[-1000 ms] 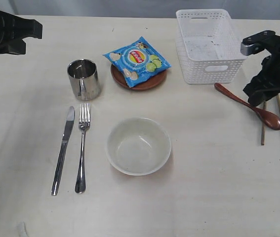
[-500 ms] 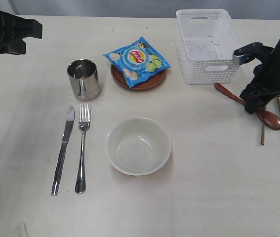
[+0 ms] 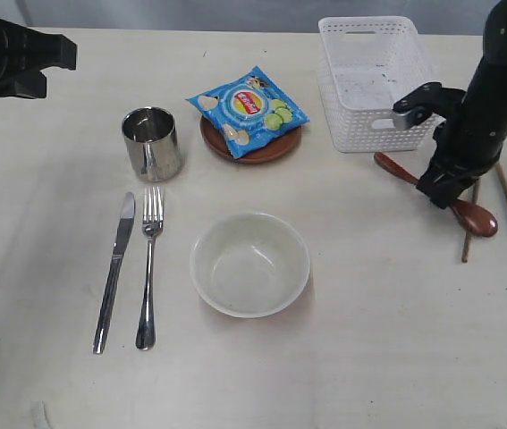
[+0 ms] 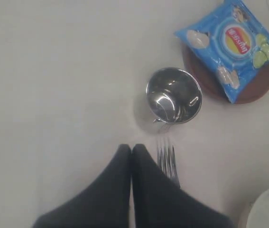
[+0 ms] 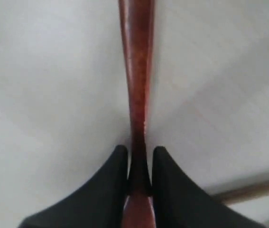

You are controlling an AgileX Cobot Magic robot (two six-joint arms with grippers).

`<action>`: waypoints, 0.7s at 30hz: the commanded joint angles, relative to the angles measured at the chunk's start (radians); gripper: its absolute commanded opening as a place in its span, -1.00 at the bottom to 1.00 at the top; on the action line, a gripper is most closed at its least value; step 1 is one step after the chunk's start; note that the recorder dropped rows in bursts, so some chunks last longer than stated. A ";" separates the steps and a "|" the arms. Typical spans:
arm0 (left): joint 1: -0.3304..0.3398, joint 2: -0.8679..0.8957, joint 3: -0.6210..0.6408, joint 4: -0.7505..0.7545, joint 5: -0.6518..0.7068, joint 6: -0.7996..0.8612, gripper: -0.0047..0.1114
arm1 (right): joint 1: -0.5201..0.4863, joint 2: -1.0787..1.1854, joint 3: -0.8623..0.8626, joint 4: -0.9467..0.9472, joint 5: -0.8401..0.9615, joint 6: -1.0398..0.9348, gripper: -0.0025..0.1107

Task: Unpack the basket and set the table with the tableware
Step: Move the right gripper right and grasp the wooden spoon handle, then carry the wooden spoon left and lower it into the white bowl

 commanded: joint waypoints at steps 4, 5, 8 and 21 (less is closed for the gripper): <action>-0.005 -0.001 0.007 -0.006 -0.006 0.003 -0.92 | 0.055 -0.158 0.001 0.083 0.032 0.019 -0.96; -0.005 -0.001 0.007 -0.006 -0.006 0.003 -0.92 | 0.055 -0.184 0.001 0.123 0.032 0.019 -0.96; -0.005 -0.001 0.007 -0.009 -0.007 0.003 -0.92 | 0.062 -0.253 0.001 0.260 0.041 0.009 -0.96; -0.005 -0.001 0.007 -0.010 0.002 0.003 -0.92 | 0.482 -0.298 0.001 0.406 0.031 0.007 -0.96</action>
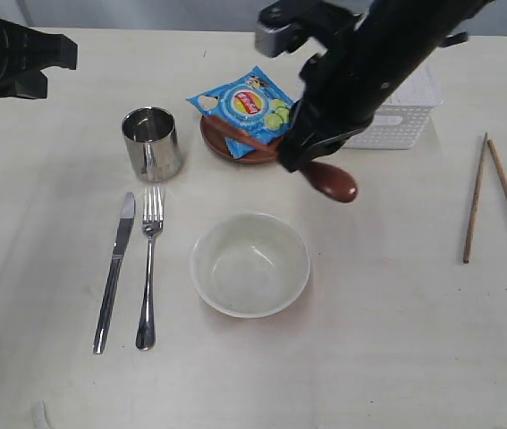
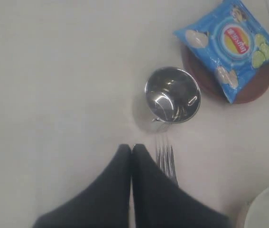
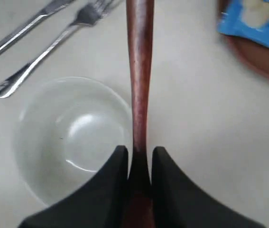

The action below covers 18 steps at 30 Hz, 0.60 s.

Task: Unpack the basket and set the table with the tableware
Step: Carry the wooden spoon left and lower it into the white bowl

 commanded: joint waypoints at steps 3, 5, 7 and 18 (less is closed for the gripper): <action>-0.005 -0.001 0.007 -0.004 0.002 0.003 -0.92 | 0.120 0.067 0.001 0.001 -0.015 0.029 -0.96; -0.005 -0.001 0.007 -0.004 0.002 0.003 -0.92 | 0.141 0.103 0.001 0.001 -0.021 0.029 -0.96; -0.005 -0.001 0.007 -0.004 0.002 0.003 -0.92 | 0.154 0.135 0.001 0.001 -0.028 0.027 -0.96; -0.005 -0.001 0.007 -0.004 -0.005 0.003 -0.92 | 0.161 0.217 0.001 0.018 -0.125 0.009 -0.96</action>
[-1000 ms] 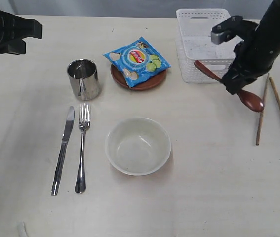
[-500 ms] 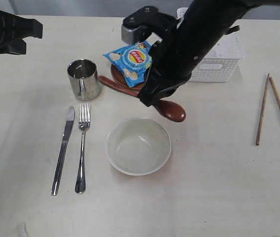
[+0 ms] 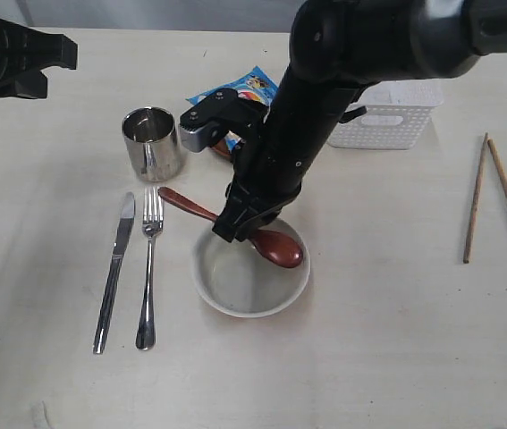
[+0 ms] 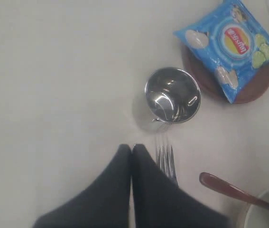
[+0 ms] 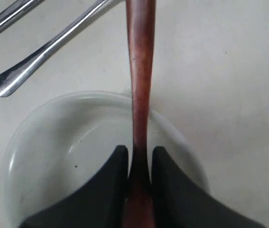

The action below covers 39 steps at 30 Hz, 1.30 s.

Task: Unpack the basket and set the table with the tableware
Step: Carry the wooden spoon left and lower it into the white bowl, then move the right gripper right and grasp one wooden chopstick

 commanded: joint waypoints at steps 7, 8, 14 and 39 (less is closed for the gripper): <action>-0.005 -0.001 0.007 -0.004 -0.007 0.003 -0.92 | 0.000 0.012 0.001 0.006 -0.008 -0.031 -0.96; -0.005 -0.001 0.007 -0.004 -0.007 0.003 -0.92 | 0.000 0.012 0.001 0.010 0.003 -0.048 -0.96; -0.005 -0.001 0.007 -0.004 -0.011 0.003 -0.92 | 0.000 0.010 0.001 0.020 0.048 -0.047 -0.56; -0.005 -0.001 0.007 -0.020 -0.004 0.003 -0.92 | -0.522 -0.270 0.021 -0.507 0.100 0.744 -0.96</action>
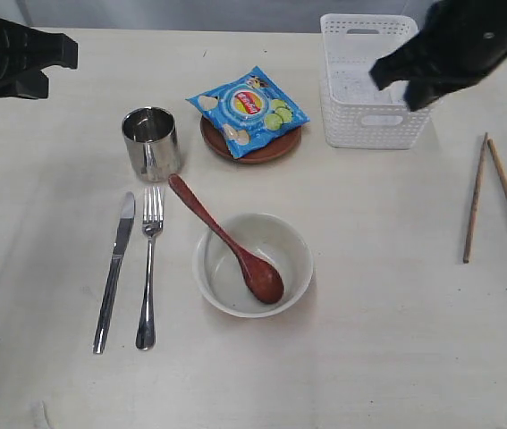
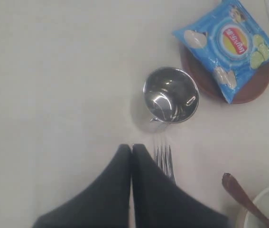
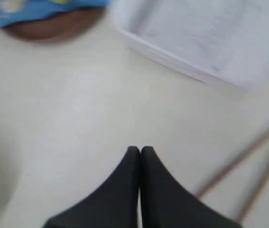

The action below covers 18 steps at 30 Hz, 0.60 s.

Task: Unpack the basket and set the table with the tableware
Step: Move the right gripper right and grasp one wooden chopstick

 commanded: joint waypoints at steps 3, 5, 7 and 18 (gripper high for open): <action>-0.005 -0.001 0.007 -0.012 -0.004 0.003 -0.92 | -0.157 0.065 0.083 -0.144 -0.043 0.294 -0.96; -0.005 -0.001 0.007 -0.012 -0.004 0.003 -0.92 | -0.157 0.110 0.087 -0.153 -0.034 0.324 -0.96; -0.005 -0.001 0.007 -0.012 -0.004 0.003 -0.92 | -0.157 0.163 0.087 -0.182 -0.010 0.409 -0.96; -0.005 -0.001 0.007 -0.019 -0.007 0.005 -0.92 | -0.157 0.284 0.087 -0.316 -0.067 0.561 -0.22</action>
